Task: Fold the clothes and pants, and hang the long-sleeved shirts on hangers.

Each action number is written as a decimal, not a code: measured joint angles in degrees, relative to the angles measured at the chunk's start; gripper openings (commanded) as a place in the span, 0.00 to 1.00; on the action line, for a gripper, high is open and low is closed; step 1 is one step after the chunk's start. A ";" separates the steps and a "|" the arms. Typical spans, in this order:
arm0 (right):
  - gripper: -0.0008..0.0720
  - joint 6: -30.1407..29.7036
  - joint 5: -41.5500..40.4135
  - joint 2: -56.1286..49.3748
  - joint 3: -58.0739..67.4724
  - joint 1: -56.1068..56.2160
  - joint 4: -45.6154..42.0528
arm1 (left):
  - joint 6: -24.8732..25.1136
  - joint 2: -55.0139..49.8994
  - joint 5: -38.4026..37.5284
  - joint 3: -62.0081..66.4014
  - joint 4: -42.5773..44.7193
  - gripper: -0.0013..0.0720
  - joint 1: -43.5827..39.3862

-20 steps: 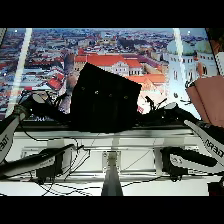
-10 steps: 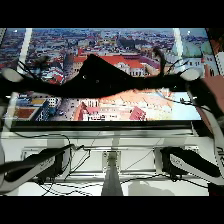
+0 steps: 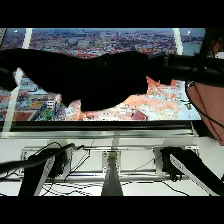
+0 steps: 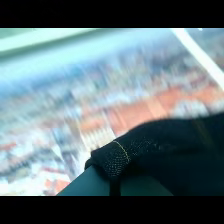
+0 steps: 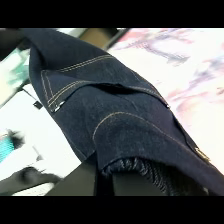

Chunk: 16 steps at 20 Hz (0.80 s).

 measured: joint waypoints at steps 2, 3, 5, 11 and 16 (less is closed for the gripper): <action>0.06 5.18 -0.39 1.27 -1.18 3.32 -0.61 | -2.93 2.67 -0.94 -0.66 1.07 0.04 0.20; 0.06 8.31 -1.97 1.66 -2.38 5.49 -1.77 | -4.28 3.04 -1.97 -1.66 1.75 0.04 0.24; 0.06 14.58 -8.13 1.84 -5.77 9.44 -6.01 | -6.12 2.03 -2.38 -5.29 2.49 0.04 0.31; 0.06 33.44 -34.07 -6.47 -17.81 12.46 -21.49 | -8.31 -16.39 10.27 -17.57 -0.24 0.03 -2.51; 0.06 37.88 -41.99 -18.40 -20.76 5.29 -25.66 | -8.31 -34.62 17.40 -19.93 -2.43 0.04 -12.20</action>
